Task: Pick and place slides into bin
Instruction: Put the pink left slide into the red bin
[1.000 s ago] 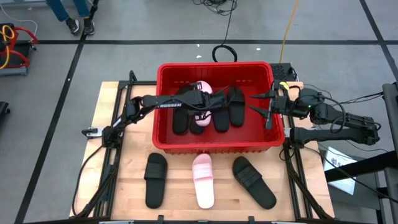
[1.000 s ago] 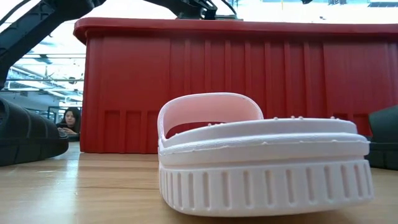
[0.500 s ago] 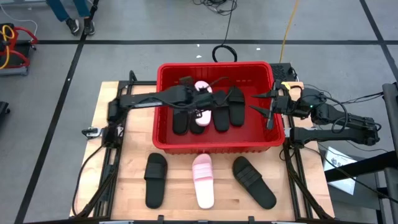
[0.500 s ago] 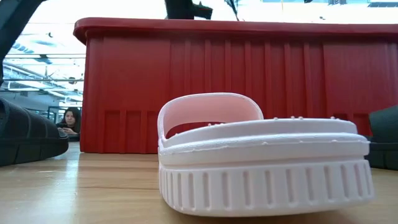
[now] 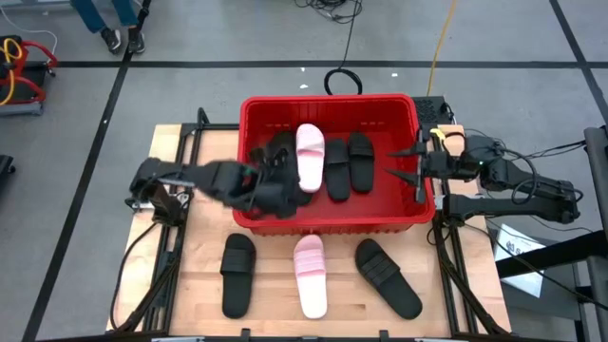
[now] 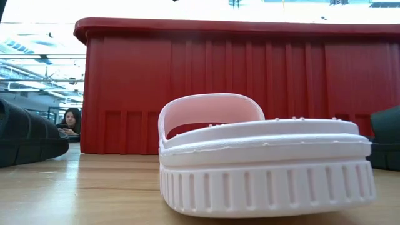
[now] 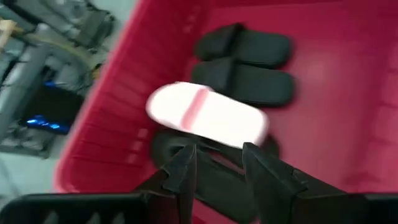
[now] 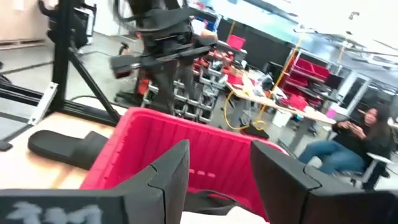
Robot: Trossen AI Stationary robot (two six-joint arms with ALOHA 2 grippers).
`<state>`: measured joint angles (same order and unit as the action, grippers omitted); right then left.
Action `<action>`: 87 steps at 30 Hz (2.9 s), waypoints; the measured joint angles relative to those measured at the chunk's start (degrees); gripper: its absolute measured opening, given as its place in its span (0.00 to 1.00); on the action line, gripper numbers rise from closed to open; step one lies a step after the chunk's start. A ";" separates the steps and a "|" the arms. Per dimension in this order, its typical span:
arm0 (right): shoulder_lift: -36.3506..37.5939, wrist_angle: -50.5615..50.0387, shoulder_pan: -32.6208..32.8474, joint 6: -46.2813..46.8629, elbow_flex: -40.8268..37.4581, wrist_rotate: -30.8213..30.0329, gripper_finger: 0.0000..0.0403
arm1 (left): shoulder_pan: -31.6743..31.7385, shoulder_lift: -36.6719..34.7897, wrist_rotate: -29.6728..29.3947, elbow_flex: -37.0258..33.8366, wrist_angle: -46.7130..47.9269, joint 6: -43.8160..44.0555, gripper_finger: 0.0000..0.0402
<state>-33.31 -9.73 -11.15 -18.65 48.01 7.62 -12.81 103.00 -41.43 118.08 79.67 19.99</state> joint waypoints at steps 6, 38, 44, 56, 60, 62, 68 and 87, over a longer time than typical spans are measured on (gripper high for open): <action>1.42 -0.04 -0.01 -0.02 -0.02 5.31 0.40 | -8.72 0.89 5.68 -0.09 0.07 11.38 0.33; 1.93 -2.44 0.01 13.21 -0.02 19.58 0.40 | -24.97 1.75 9.90 -33.15 -50.17 16.52 0.33; 1.93 -2.42 0.01 13.10 -0.02 19.59 0.40 | -22.99 1.81 8.74 -36.09 -51.03 21.62 0.33; 1.91 -2.66 0.01 13.44 -0.02 19.64 0.40 | -22.27 2.90 10.30 -40.14 -53.72 20.67 0.33; 1.91 -2.74 0.01 13.44 -0.02 19.64 0.40 | -22.31 2.88 10.45 -40.32 -54.11 19.30 0.33; 1.91 -2.84 0.01 13.46 -0.02 19.64 0.40 | -22.27 3.41 10.39 -40.25 -55.06 17.79 0.33; 1.90 -2.87 0.01 13.46 -0.02 19.65 0.40 | -22.58 8.76 11.23 -40.01 -57.68 13.75 0.33; 1.89 -2.98 0.01 13.42 -0.02 19.58 0.40 | -21.28 10.30 6.90 -39.96 -54.67 17.28 0.33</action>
<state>-31.42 -12.71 -11.14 -5.23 47.99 27.20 -34.08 113.31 -34.53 78.12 25.00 37.27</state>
